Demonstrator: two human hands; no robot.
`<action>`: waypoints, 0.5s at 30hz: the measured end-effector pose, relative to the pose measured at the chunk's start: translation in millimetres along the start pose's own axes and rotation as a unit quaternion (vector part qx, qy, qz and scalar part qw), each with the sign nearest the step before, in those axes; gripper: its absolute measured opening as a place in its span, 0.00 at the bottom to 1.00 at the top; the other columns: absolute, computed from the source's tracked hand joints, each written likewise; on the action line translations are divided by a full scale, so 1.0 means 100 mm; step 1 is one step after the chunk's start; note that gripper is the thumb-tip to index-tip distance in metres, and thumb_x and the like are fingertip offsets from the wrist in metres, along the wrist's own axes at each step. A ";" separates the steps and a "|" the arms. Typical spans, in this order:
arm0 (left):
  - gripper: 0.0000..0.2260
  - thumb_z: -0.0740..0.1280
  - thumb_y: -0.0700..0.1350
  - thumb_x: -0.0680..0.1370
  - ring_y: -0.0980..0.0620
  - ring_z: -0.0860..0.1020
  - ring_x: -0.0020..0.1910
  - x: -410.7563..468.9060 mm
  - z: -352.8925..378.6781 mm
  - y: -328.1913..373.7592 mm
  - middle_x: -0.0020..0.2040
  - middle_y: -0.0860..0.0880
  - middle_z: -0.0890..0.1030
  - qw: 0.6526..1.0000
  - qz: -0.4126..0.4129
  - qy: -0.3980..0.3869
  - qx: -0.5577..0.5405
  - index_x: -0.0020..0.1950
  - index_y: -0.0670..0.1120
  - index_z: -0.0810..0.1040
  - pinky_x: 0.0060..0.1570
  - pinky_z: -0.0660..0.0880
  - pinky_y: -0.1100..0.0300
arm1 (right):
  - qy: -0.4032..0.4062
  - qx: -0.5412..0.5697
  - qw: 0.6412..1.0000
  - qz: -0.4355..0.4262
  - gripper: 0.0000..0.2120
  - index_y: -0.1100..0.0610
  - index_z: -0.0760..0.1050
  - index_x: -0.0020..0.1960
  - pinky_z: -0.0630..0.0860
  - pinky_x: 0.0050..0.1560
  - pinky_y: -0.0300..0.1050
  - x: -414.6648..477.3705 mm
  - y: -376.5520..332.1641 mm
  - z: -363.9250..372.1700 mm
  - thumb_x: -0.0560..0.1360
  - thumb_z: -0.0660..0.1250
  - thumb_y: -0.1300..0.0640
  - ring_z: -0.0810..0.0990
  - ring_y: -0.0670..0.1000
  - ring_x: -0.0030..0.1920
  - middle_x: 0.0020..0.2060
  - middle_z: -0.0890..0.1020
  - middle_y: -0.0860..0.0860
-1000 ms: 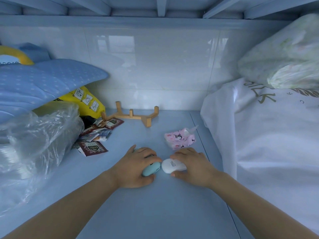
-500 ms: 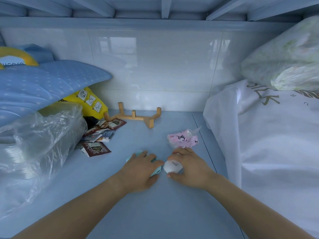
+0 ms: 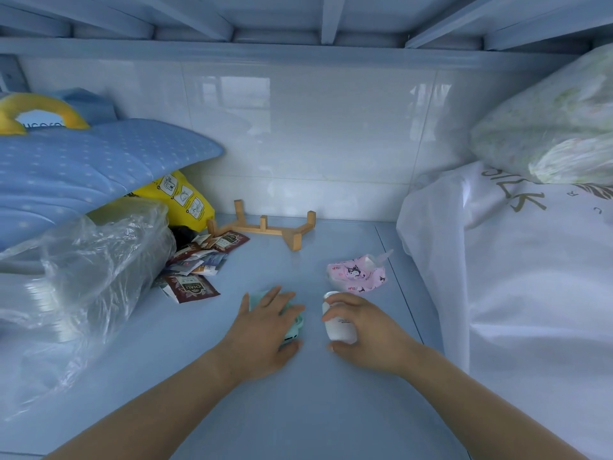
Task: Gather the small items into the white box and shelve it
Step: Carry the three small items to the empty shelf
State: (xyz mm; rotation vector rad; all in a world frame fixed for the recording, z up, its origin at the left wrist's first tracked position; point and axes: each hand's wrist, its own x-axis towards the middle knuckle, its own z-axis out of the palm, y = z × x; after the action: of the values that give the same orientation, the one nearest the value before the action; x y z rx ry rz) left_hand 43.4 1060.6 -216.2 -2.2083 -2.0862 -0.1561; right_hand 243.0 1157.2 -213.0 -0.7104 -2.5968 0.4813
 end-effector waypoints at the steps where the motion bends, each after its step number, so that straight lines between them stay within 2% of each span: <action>1: 0.25 0.56 0.59 0.77 0.51 0.47 0.75 0.00 0.01 0.01 0.76 0.52 0.53 1.000 -0.020 0.002 0.003 0.72 0.55 0.58 0.70 0.52 0.39 | 0.010 -0.008 1.000 0.008 0.19 0.52 0.75 0.57 0.69 0.56 0.37 0.00 0.00 0.00 0.67 0.73 0.53 0.70 0.46 0.62 0.64 0.70 0.45; 4: 0.24 0.56 0.60 0.77 0.51 0.50 0.75 -0.01 0.02 0.03 0.75 0.50 0.55 0.999 -0.043 0.011 0.000 0.71 0.54 0.60 0.64 0.66 0.47 | 0.027 -0.025 0.999 0.034 0.21 0.50 0.75 0.58 0.67 0.53 0.34 -0.01 0.02 -0.01 0.66 0.74 0.49 0.70 0.45 0.61 0.64 0.69 0.42; 6: 0.23 0.56 0.58 0.77 0.50 0.51 0.74 -0.01 0.02 0.04 0.75 0.49 0.56 0.999 -0.037 0.010 -0.009 0.70 0.52 0.62 0.61 0.71 0.51 | 0.024 -0.018 0.999 0.036 0.21 0.51 0.76 0.57 0.63 0.51 0.28 -0.01 0.03 -0.01 0.66 0.74 0.49 0.71 0.45 0.60 0.63 0.71 0.43; 11: 0.21 0.57 0.56 0.77 0.51 0.52 0.75 -0.01 0.00 0.01 0.74 0.50 0.58 0.998 0.050 0.012 -0.036 0.69 0.51 0.65 0.65 0.69 0.53 | 0.018 -0.003 0.999 0.036 0.20 0.52 0.77 0.56 0.61 0.53 0.27 -0.01 0.02 0.03 0.66 0.75 0.50 0.73 0.45 0.59 0.63 0.72 0.45; 15: 0.22 0.60 0.52 0.76 0.51 0.52 0.75 0.03 0.00 0.01 0.73 0.50 0.61 0.992 0.106 0.020 -0.070 0.69 0.49 0.65 0.68 0.65 0.51 | 0.021 0.005 0.999 0.026 0.21 0.52 0.77 0.57 0.65 0.54 0.31 0.00 0.00 0.05 0.65 0.75 0.49 0.74 0.46 0.58 0.61 0.73 0.45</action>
State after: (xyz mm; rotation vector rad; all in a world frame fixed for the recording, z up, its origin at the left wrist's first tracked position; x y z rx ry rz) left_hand 44.9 1063.0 -215.4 -2.4675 -1.8583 -0.3356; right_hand 240.3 1156.1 -217.6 -0.7781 -2.5397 0.4889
